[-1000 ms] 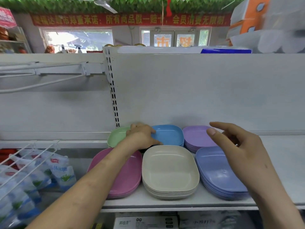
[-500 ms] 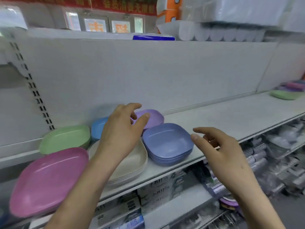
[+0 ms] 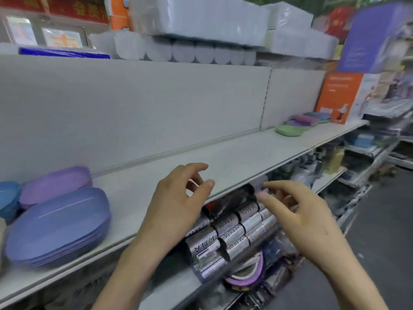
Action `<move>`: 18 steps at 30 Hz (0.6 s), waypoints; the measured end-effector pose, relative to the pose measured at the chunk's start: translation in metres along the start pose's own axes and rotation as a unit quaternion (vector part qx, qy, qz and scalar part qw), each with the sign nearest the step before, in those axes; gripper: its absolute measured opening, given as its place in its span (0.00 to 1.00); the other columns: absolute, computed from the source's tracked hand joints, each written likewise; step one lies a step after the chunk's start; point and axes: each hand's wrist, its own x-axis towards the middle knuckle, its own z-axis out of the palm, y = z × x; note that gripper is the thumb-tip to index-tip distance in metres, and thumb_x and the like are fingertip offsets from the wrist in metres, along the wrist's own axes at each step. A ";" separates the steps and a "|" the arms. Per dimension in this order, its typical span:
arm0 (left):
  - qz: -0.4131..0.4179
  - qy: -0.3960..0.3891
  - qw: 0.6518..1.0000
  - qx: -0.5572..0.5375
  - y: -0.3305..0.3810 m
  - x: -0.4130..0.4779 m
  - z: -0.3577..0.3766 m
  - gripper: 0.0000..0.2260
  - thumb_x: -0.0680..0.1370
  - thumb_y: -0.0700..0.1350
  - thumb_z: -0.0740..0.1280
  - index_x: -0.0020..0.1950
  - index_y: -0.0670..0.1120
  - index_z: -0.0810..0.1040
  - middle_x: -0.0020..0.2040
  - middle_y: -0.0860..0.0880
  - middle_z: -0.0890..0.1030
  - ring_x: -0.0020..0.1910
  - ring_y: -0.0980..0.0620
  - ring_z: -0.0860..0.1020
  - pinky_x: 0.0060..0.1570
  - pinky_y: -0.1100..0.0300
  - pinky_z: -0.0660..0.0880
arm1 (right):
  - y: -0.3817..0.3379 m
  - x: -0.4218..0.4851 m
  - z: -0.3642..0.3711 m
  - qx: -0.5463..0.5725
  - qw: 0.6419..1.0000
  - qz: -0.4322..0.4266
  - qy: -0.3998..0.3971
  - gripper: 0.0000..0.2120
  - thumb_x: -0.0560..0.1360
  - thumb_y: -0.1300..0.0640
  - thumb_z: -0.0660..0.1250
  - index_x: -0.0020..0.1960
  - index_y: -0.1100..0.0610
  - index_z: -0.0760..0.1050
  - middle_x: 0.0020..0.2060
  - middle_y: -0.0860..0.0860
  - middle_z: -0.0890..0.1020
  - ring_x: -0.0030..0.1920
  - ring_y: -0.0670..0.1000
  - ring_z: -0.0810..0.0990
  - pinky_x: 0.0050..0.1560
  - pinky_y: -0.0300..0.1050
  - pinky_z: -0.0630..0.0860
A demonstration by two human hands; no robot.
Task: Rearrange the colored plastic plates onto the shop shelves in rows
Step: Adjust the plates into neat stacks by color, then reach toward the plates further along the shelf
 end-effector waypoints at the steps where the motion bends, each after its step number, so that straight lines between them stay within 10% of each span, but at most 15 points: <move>1: 0.002 -0.003 1.000 -0.004 0.007 0.006 0.022 0.12 0.80 0.54 0.69 0.64 0.61 0.80 0.50 0.60 0.80 0.52 0.64 0.78 0.46 0.72 0.72 | 0.017 0.007 -0.020 -0.011 1.000 0.004 0.006 0.09 0.76 0.40 0.70 0.55 0.40 0.81 0.44 0.44 0.80 0.43 0.44 0.79 0.42 0.38 0.73; 18: 0.019 -0.064 0.997 -0.037 0.053 0.163 0.309 0.08 0.80 0.56 0.68 0.58 0.62 0.82 0.50 0.67 0.80 0.49 0.63 0.80 0.44 0.75 0.71 | 0.239 0.160 -0.187 -0.056 0.995 0.047 0.061 0.08 0.79 0.42 0.68 0.57 0.39 0.79 0.45 0.43 0.79 0.45 0.45 0.79 0.45 0.43 0.77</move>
